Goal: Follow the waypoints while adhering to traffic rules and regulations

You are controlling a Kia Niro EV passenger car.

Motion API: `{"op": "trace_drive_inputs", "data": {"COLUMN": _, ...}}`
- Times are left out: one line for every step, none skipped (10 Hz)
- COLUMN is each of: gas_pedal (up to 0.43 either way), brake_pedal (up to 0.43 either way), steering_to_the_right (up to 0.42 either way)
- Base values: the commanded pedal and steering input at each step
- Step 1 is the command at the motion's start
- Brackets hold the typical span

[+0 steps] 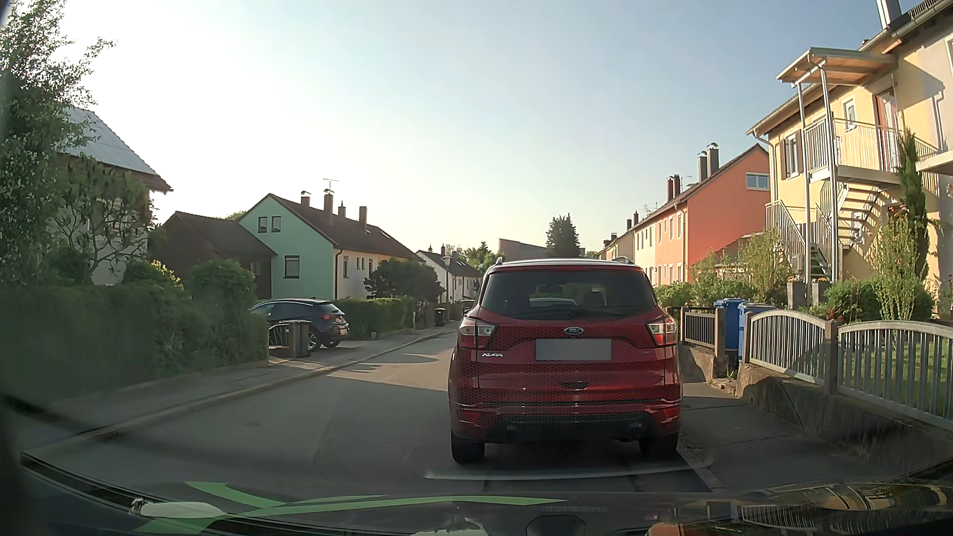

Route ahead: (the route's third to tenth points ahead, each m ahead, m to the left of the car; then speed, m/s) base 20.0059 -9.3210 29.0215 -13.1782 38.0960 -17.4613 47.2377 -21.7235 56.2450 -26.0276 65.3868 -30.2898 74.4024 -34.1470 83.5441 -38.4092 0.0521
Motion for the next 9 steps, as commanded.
{"op": "trace_drive_inputs", "data": {"gas_pedal": 0.0, "brake_pedal": 0.207, "steering_to_the_right": 0.047}}
{"op": "trace_drive_inputs", "data": {"gas_pedal": 0.0, "brake_pedal": 0.213, "steering_to_the_right": 0.048}}
{"op": "trace_drive_inputs", "data": {"gas_pedal": 0.0, "brake_pedal": 0.22, "steering_to_the_right": 0.047}}
{"op": "trace_drive_inputs", "data": {"gas_pedal": 0.0, "brake_pedal": 0.22, "steering_to_the_right": 0.048}}
{"op": "trace_drive_inputs", "data": {"gas_pedal": 0.0, "brake_pedal": 0.22, "steering_to_the_right": 0.048}}
{"op": "trace_drive_inputs", "data": {"gas_pedal": 0.0, "brake_pedal": 0.226, "steering_to_the_right": 0.047}}
{"op": "trace_drive_inputs", "data": {"gas_pedal": 0.0, "brake_pedal": 0.226, "steering_to_the_right": 0.047}}
{"op": "trace_drive_inputs", "data": {"gas_pedal": 0.0, "brake_pedal": 0.226, "steering_to_the_right": 0.047}}
{"op": "trace_drive_inputs", "data": {"gas_pedal": 0.0, "brake_pedal": 0.232, "steering_to_the_right": 0.047}}
